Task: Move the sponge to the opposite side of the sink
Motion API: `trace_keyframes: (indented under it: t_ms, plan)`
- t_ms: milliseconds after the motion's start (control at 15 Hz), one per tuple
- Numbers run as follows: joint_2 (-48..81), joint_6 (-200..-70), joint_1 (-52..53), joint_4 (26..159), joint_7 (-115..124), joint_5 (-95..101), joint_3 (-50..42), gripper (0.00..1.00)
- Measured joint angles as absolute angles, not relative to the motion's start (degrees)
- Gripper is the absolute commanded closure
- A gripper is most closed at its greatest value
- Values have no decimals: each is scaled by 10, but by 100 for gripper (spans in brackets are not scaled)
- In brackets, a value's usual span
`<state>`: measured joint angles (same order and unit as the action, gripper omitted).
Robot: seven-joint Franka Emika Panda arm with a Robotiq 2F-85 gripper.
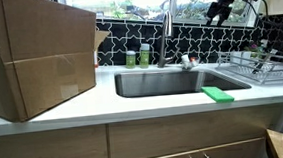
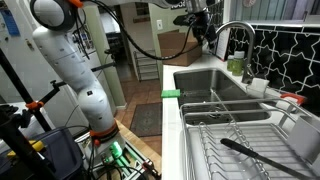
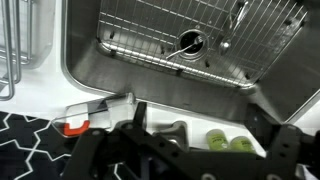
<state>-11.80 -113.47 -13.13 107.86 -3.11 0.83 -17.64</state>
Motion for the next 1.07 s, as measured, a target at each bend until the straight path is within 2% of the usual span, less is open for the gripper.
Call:
trace_keyframes:
  t_ms: [600, 1067]
  plan:
    - [-89, -1137, -142, 1050, 32, 7, -174, 0]
    - [88, -1137, -181, 904, 163, -73, -194, 0]
